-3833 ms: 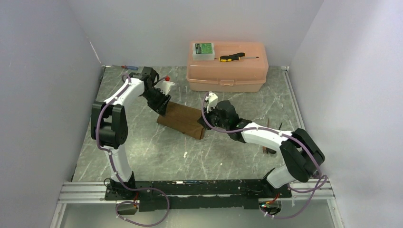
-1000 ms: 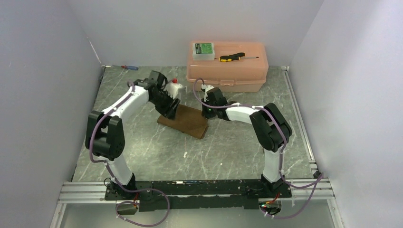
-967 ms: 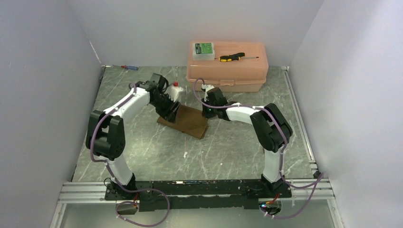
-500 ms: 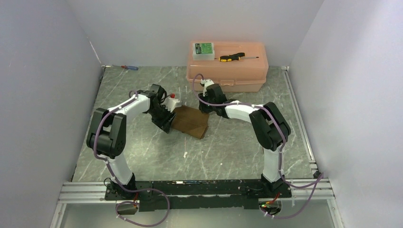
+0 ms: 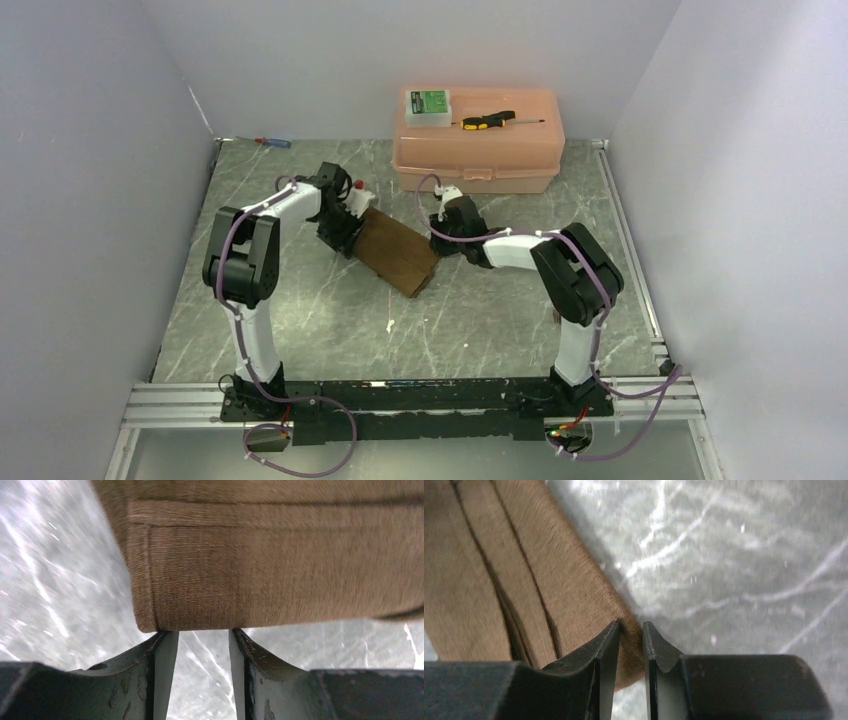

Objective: Fold the napkin into a case and place the utensils inside
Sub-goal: Rotate the 2/3-rectangle-folded napkin at the center of the board.

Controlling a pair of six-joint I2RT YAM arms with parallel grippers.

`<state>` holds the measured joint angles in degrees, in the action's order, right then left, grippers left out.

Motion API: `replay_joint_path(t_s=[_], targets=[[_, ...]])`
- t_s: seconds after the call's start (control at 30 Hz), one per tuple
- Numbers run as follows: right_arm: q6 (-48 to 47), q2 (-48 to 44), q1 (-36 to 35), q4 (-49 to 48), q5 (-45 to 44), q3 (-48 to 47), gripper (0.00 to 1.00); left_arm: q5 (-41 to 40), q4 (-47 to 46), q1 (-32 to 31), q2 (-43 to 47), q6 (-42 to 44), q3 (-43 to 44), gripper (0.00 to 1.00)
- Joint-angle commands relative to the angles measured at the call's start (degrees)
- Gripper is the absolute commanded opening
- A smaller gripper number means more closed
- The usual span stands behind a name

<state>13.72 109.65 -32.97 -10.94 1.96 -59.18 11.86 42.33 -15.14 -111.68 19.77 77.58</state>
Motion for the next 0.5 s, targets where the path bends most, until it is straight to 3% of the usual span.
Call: replay_joint_path(t_s=[0.0, 0.17, 0.27, 0.37, 0.47], targets=[[3.9, -5.6, 0.1, 0.8, -0.1, 7.1, 0.27, -2.3, -3.1, -1.2, -4.6, -1.6, 6.8, 0.47], [7.4, -15.1, -1.9, -0.4, 1.7, 17.4, 0.25, -2.4, -2.7, -3.8, -9.8, -2.9, 14.7, 0.47], [8.2, -19.8, -7.3, 0.5, 1.7, 21.7, 0.25, -1.3, -1.2, -5.9, -13.2, -4.4, 20.3, 0.46], [7.3, -24.9, -12.9, 4.2, -3.6, 23.5, 0.24, 0.7, 2.4, -8.4, -14.2, -5.0, 24.6, 0.47], [7.7, -30.9, -11.7, 7.3, -5.6, 24.6, 0.24, 1.7, 4.3, -10.0, -12.4, -4.6, 25.1, 0.49]])
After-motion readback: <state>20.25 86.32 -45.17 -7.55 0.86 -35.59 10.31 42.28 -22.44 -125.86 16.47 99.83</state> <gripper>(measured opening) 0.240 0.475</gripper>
